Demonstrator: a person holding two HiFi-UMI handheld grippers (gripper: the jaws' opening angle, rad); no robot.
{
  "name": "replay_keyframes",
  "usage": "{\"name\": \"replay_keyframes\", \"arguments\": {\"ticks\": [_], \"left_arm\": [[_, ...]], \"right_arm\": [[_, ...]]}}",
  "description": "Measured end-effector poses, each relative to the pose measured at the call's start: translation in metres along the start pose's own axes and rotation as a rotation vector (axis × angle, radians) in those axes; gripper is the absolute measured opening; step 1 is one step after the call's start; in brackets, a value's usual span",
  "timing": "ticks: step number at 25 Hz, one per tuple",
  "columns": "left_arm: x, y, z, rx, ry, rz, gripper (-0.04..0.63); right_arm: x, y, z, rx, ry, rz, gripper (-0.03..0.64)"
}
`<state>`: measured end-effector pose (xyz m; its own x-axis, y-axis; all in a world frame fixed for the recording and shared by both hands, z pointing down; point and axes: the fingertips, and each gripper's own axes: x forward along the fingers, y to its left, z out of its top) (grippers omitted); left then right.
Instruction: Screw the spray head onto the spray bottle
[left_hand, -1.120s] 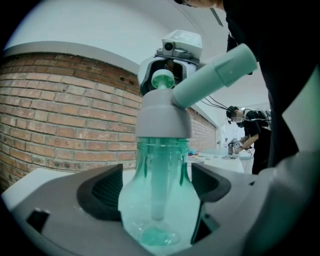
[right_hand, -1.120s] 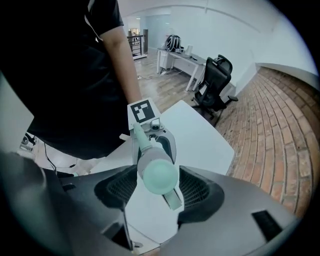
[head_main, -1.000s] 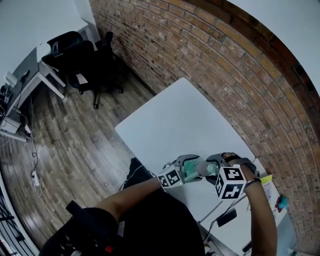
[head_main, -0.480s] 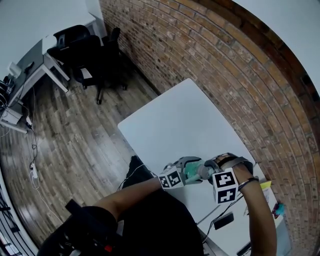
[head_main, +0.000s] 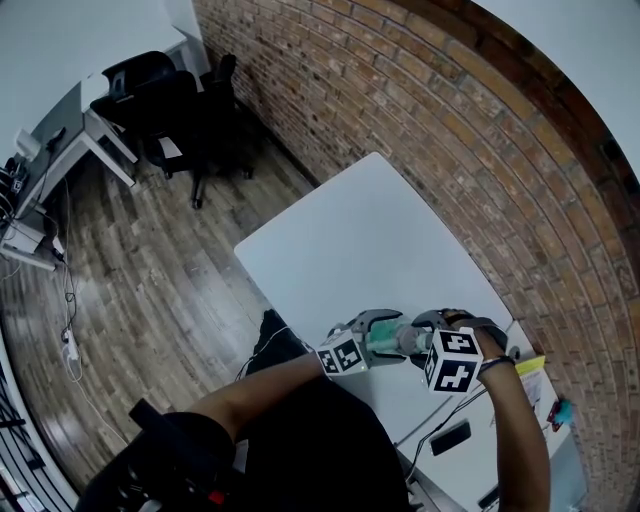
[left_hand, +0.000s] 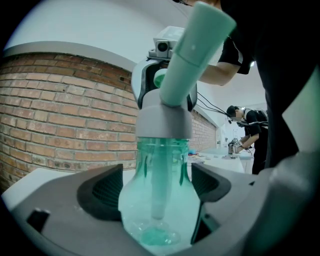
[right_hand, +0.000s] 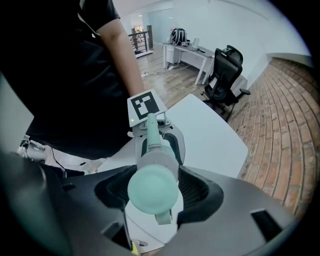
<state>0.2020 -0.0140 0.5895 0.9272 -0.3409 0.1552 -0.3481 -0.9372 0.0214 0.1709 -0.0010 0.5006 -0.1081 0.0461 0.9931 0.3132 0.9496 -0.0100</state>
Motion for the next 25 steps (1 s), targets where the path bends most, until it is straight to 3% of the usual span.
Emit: {"name": "replay_keyframes", "arguments": {"ticks": [9,15,25], "left_arm": [[0.000,0.000,0.001,0.001,-0.001,-0.001,0.417],[-0.001,0.001,0.012,0.029,-0.020,-0.003,0.417],[0.001,0.002,0.001,0.007,-0.007,0.005,0.417]], "right_arm": [[0.000,-0.003,0.001,0.229,-0.064,0.003,0.259],[0.000,-0.004,0.000,0.282,-0.086,-0.008,0.259],[0.000,-0.008,-0.001,0.443,-0.149,-0.024,0.259]]}}
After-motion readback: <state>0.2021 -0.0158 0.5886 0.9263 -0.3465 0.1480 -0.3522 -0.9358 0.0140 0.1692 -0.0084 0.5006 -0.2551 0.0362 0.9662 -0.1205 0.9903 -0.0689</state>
